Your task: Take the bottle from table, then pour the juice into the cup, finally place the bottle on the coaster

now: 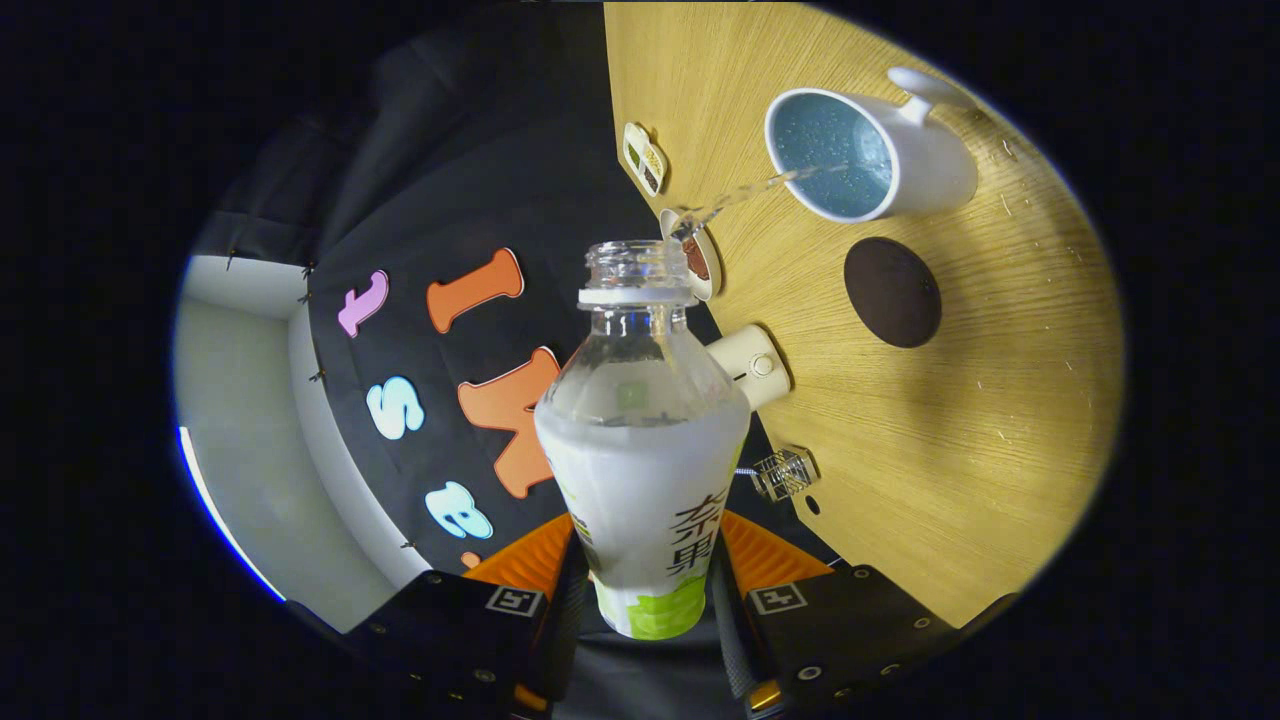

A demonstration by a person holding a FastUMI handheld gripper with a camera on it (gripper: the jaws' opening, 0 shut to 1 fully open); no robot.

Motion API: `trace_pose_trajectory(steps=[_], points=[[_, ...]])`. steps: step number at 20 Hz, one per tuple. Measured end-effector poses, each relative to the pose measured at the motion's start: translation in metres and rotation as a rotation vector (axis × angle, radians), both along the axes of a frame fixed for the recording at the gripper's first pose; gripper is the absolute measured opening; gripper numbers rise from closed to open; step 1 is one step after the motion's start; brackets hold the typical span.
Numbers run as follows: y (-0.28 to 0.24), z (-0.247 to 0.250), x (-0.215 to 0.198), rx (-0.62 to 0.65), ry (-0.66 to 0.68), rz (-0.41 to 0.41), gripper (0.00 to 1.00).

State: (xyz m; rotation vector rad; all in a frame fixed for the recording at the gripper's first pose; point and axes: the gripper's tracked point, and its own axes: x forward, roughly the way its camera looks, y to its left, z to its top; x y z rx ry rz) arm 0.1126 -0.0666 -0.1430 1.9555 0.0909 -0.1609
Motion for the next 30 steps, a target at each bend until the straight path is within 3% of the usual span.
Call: trace_pose_trajectory(steps=[30], points=[[-0.02, 0.006, 0.005, 0.184, -0.026, -0.069, 0.6]])
